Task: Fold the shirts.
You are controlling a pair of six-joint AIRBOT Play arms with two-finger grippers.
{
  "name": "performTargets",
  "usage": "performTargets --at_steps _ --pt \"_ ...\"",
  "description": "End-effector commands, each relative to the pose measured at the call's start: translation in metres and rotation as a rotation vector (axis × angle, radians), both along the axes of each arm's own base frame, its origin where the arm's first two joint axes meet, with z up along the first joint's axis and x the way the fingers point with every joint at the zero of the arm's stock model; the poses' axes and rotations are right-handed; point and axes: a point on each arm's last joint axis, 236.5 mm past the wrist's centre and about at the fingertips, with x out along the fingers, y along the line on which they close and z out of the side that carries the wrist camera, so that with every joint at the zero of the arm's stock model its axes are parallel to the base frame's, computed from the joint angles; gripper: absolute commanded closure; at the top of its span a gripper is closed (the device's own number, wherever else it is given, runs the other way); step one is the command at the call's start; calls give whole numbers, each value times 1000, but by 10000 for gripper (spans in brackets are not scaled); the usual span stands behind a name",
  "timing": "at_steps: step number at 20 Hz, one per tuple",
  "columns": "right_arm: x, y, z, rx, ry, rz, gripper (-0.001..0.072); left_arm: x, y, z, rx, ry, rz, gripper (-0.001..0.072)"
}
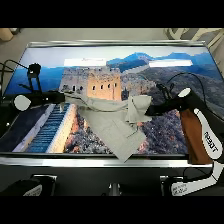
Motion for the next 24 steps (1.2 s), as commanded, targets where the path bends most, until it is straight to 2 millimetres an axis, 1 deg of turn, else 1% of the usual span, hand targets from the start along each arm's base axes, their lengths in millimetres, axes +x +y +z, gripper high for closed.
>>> performTargets --at_steps 1,2,3,4,5,6,7,8,9,10,11,12,13,14,15,16,17,19,20,21,23,24 --pt "5 21 15 69 -2 2 691 6 0 16 -1 -36 0 671" --pt "7 20 36 75 -47 54 692 13 4 36 2 -81 7 671" --pt "12 15 69 63 -125 105 692 22 12 70 2 -156 23 671" --pt "18 4 106 30 -216 131 692 29 22 112 -2 -246 47 671" --pt "26 -11 157 -23 -336 134 692 32 37 169 -10 -364 82 671" --pt "31 -28 212 -82 -472 110 692 28 56 234 -15 -498 123 671" --pt "29 -47 277 -146 -621 57 691 14 72 297 -16 -630 161 671" --pt "16 -65 341 -218 -772 -3 691 -7 88 357 -10 -757 197 671" --pt "-2 -79 395 -296 -911 -58 692 -37 101 412 1 -882 230 671" --pt "-25 -89 436 -367 -1013 -120 692 -68 108 453 12 -982 254 670" --pt "-51 -94 464 -413 -1075 -182 692 -93 109 479 17 -1049 264 671" --pt "-73 -93 478 -420 -1098 -215 692 -111 106 492 5 -1088 264 671" --pt "-91 -87 485 -415 -1106 -223 692 -127 102 499 -17 -1109 262 671" --pt "-104 -82 485 -409 -1098 -213 691 -135 99 500 -17 -1113 256 671" --pt "-113 -79 480 -414 -1072 -196 691 -139 98 495 -13 -1091 252 671" --pt "-119 -80 470 -426 -1029 -178 691 -138 99 487 0 -1054 252 671" --pt "-124 -82 456 -442 -968 -157 691 -135 101 474 19 -1008 256 671" --pt "-135 -89 419 -472 -798 -108 691 -123 102 449 62 -924 239 671" --pt "-139 -94 397 -481 -703 -87 691 -115 102 431 77 -874 229 671" --pt "-140 -99 371 -481 -598 -67 691 -105 103 412 75 -824 226 671" --pt "-137 -101 312 -444 -422 -34 691 -80 98 360 36 -704 210 671" --pt "-133 -102 279 -423 -353 -30 691 -67 94 328 2 -637 200 671"
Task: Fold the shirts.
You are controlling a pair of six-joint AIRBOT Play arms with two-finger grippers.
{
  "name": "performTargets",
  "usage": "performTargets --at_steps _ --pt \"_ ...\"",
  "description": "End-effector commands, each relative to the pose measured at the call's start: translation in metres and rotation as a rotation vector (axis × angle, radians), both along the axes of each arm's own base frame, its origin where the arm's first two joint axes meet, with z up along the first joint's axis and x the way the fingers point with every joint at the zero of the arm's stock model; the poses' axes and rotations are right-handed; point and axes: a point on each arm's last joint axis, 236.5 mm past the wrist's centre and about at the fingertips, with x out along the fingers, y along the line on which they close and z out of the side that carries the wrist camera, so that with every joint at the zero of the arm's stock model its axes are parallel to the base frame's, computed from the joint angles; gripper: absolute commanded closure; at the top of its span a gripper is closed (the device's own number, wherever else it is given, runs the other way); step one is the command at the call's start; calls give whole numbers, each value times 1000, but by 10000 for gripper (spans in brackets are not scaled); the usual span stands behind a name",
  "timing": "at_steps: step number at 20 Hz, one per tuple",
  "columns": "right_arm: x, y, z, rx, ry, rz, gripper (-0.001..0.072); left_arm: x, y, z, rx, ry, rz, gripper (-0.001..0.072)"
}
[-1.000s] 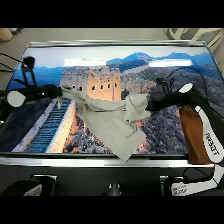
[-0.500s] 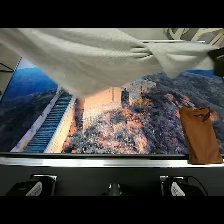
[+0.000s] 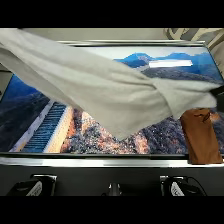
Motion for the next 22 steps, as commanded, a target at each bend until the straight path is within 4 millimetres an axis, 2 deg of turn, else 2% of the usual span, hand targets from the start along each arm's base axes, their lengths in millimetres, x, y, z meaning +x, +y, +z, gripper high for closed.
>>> performTargets --at_steps 1,3,5,7,9,12,13,14,15,17,19,20,21,22 --pt "-6 -7 -105 46 282 -22 691 35 -14 -94 -82 197 -65 671" --pt "16 -14 -170 71 300 -70 691 58 -31 -160 -158 283 -110 671" --pt "44 -24 -225 86 284 -126 691 72 -56 -225 -209 360 -153 671" --pt "75 -30 -257 121 261 -174 691 76 -78 -275 -211 422 -186 671" --pt "114 -30 -274 218 187 -250 691 79 -94 -305 -207 468 -210 671" --pt "149 -17 -287 423 139 -366 670 89 -101 -319 -205 481 -214 671" --pt "152 -12 -287 451 137 -355 500 91 -100 -319 -206 474 -211 671" --pt "151 -5 -280 442 135 -291 214 93 -98 -316 -207 461 -206 671" --pt "147 3 -266 403 138 -193 78 94 -96 -313 -207 453 -202 671" --pt "130 10 -231 320 160 -49 78 96 -90 -306 -186 435 -195 671" --pt "111 17 -198 285 167 23 78 95 -87 -305 -151 440 -200 671" --pt "94 26 -193 307 214 44 79 93 -87 -308 -147 456 -204 671" --pt "76 36 -198 335 285 67 79 90 -89 -313 -144 480 -211 671" --pt "59 48 -213 361 366 78 80 85 -91 -319 -141 511 -220 671"
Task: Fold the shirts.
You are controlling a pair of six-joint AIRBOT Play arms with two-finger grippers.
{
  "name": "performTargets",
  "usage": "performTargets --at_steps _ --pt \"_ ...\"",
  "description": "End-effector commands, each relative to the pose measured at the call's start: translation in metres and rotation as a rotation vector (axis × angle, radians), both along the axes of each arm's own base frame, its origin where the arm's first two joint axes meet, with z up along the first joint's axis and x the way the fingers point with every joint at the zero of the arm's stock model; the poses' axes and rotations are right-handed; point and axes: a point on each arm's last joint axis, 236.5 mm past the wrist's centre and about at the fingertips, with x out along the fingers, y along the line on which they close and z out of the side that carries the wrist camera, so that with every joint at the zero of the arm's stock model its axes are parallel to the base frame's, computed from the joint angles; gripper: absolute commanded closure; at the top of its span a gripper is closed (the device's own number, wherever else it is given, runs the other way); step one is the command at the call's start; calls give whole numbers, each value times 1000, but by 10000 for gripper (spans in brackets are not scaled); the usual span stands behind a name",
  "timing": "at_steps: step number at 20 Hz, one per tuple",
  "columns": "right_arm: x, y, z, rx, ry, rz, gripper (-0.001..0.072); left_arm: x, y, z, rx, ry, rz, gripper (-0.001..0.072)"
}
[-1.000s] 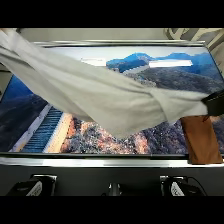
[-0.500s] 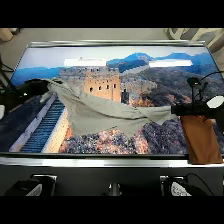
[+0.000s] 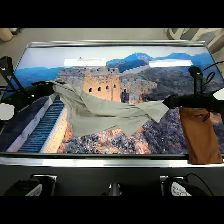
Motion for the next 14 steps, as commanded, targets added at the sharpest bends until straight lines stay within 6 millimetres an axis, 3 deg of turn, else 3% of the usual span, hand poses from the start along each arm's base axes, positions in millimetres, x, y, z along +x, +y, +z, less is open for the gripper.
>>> performTargets --at_steps 1,3,6,9,14 --pt "-63 39 -22 69 217 123 80 -10 -3 -15 24 72 -34 671" --pt "-96 72 -74 132 362 86 80 -16 -5 -21 29 107 -48 671" --pt "-105 126 -113 238 393 31 85 -21 -5 -14 29 97 -53 671" --pt "-94 153 -133 280 419 -48 93 -25 -5 -2 27 68 -53 671" --pt "-82 166 -145 386 482 -177 114 -28 -5 6 24 48 -52 671"
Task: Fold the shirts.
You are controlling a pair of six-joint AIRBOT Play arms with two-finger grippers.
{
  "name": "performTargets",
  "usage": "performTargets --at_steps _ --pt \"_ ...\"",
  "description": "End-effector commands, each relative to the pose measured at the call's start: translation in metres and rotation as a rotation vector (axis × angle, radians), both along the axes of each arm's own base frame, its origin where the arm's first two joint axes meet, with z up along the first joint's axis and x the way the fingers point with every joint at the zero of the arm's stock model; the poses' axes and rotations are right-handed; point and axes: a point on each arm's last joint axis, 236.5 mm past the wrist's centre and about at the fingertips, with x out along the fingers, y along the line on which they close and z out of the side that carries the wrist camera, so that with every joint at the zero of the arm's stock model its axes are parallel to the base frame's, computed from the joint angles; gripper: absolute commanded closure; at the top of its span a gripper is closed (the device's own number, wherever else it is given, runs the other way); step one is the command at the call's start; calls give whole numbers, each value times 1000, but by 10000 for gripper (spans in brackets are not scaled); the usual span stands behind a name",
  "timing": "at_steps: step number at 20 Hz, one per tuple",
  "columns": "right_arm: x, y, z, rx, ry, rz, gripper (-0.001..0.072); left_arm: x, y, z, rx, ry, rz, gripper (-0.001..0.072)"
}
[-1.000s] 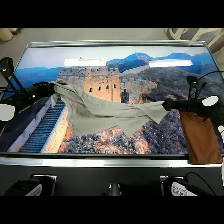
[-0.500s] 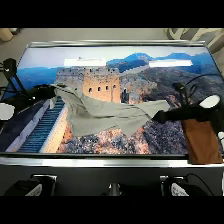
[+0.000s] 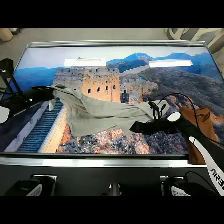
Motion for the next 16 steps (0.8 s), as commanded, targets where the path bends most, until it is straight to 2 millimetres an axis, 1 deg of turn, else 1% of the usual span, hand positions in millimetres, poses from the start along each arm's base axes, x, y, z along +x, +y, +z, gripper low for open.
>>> performTargets --at_steps 1,3,4,6,7,8,9,10,11,12,13,14,15,16 --pt "16 11 -7 59 35 -139 116 -2 0 5 -2 -10 0 671" --pt "23 11 -10 75 43 -184 131 -1 0 5 -2 -13 1 671" --pt "24 12 -12 82 53 -198 182 -1 0 5 -2 -13 1 671" --pt "25 15 -16 97 53 -193 204 -1 0 5 -2 -13 1 670" --pt "27 17 -17 106 38 -183 348 -1 0 5 -3 -13 2 670" --pt "29 19 -15 118 28 -179 603 -1 0 5 -3 -13 1 671" --pt "31 22 -10 135 11 -167 691 -1 0 5 -2 -13 1 670" --pt "36 27 2 150 -48 -101 693 -1 0 7 -2 -17 1 671" --pt "42 31 18 159 -122 -23 693 -1 1 14 -3 -31 3 671" --pt "49 33 42 168 -197 54 693 1 4 30 -5 -65 9 671" --pt "61 27 75 149 -295 118 693 3 8 54 -7 -117 20 671" --pt "75 16 114 109 -411 165 693 4 16 88 0 -192 33 671" --pt "91 -3 169 44 -564 199 693 1 27 135 3 -290 58 671" --pt "102 -28 237 -44 -744 201 693 -8 40 191 2 -407 91 671"
